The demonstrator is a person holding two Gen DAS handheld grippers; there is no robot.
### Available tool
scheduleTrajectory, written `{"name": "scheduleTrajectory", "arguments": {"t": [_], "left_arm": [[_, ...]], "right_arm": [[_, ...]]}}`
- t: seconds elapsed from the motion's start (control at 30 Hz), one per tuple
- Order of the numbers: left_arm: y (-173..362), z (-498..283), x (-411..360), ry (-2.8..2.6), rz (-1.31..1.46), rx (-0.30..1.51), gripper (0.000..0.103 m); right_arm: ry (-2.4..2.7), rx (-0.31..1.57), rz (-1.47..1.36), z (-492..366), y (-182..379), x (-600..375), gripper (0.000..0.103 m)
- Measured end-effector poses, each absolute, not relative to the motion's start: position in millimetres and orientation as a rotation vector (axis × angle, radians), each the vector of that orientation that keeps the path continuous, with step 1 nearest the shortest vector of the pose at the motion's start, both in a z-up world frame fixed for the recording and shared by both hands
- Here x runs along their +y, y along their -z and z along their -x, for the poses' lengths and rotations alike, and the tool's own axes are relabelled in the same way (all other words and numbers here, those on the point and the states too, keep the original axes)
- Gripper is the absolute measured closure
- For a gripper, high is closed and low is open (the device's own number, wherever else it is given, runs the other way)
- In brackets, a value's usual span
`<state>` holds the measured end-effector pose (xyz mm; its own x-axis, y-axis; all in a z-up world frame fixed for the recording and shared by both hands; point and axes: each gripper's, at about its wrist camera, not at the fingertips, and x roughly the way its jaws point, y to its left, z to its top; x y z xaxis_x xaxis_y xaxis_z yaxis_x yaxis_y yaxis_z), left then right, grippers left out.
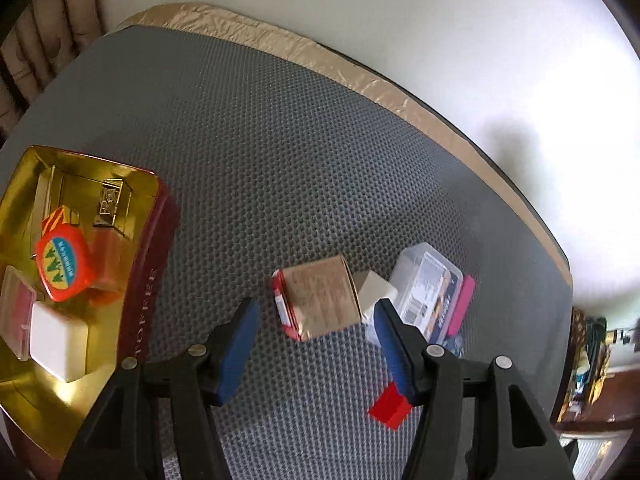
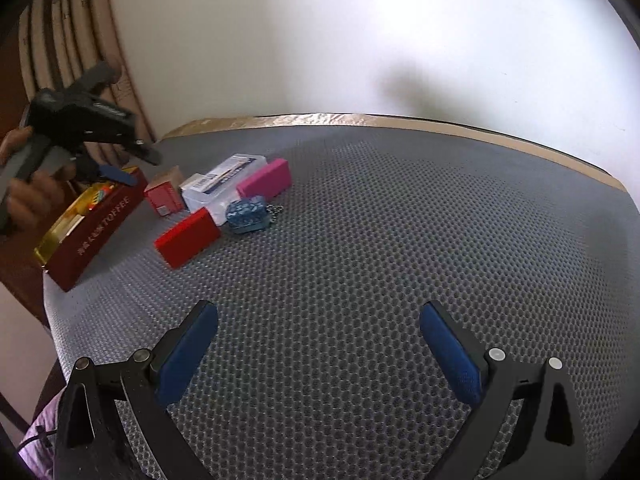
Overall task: Organize rigid objects
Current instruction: 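Grasp the red-and-kraft paper box with the left tool and lift it, then carry the paper box over the tin with the left tool while the right tool grasps the red block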
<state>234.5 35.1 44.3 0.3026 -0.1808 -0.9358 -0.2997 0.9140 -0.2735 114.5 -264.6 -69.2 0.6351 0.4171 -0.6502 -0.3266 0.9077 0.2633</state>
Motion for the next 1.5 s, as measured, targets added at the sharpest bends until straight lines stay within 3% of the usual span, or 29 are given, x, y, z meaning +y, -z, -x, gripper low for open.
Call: {"name": "scheduleTrajectory", "arguments": {"t": [0.43, 0.53, 0.63, 0.87, 1.13, 1.2, 1.27, 1.5], "left_arm": [[-4.2, -258.6, 33.1, -0.198, 0.487, 1.349, 0.042], [3.5, -256.4, 41.5, -0.206, 0.572, 1.343, 0.054], [2.7, -251.9, 42.0, -0.207, 0.567, 1.338, 0.055], [-11.0, -205.2, 34.7, -0.127, 0.575, 1.269, 0.055], [-39.1, -140.7, 37.3, -0.059, 0.59, 1.207, 0.055], [-45.3, -123.3, 43.4, -0.058, 0.589, 1.188, 0.055], [-51.0, -108.8, 54.4, -0.063, 0.578, 1.176, 0.055], [-65.7, -60.0, 85.4, -0.077, 0.561, 1.134, 0.055]], "right_arm": [[-0.473, 0.757, -0.135, -109.5, 62.6, -264.9, 0.002], [-0.47, 0.761, -0.136, -110.0, 62.7, -265.1, 0.002], [-0.468, 0.765, -0.138, -110.8, 63.1, -265.8, 0.002], [-0.474, 0.828, -0.144, -118.2, 63.8, -256.4, 0.002], [-0.576, 0.852, -0.299, -130.9, 27.8, -186.9, 0.002], [-0.562, 0.855, -0.299, -137.6, 24.7, -171.7, 0.009], [-0.516, 0.857, -0.255, -145.3, 22.1, -153.4, 0.024], [-0.408, 0.978, -0.279, -177.3, 44.2, -132.9, 0.028]]}}
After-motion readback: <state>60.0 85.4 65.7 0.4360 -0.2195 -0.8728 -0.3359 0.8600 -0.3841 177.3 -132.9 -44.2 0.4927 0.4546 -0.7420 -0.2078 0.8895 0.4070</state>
